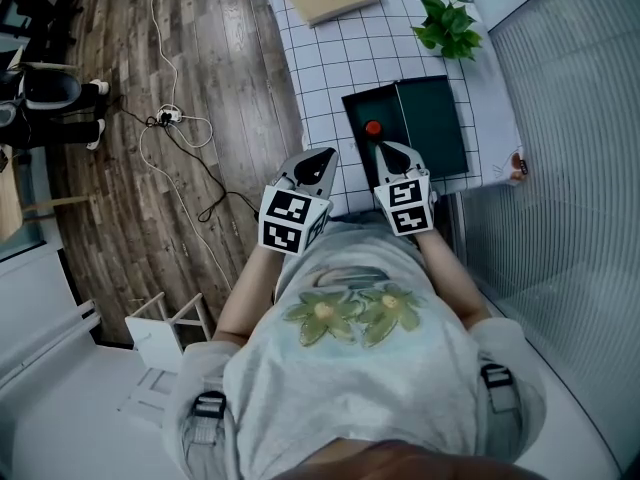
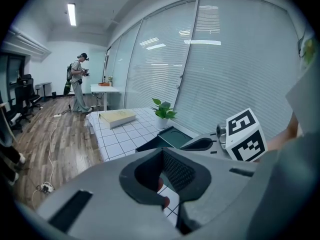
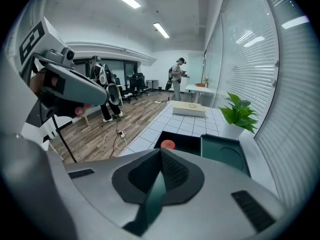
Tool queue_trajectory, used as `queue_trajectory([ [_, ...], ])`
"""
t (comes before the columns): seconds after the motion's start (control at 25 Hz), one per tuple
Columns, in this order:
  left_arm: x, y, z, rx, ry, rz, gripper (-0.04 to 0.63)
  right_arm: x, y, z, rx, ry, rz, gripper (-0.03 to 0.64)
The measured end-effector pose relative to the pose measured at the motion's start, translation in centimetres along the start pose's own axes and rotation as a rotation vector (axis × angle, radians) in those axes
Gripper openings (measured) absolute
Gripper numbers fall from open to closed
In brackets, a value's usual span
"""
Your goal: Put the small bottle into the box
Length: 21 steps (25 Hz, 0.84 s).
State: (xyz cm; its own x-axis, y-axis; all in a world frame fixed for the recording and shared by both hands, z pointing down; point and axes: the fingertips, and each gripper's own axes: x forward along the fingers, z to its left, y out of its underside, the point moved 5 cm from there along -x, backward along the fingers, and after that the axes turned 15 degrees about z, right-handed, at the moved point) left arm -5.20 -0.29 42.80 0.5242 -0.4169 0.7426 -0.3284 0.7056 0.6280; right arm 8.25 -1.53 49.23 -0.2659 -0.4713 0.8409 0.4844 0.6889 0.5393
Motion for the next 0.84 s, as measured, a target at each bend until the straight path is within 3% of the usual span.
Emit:
queue_trajectory([
  [0.84,-1.8,2.1,-3.8,0.026,0.009,-0.002,0.008,-3.3,2.6,0.8,0.013,0.017,-0.032,0.008],
])
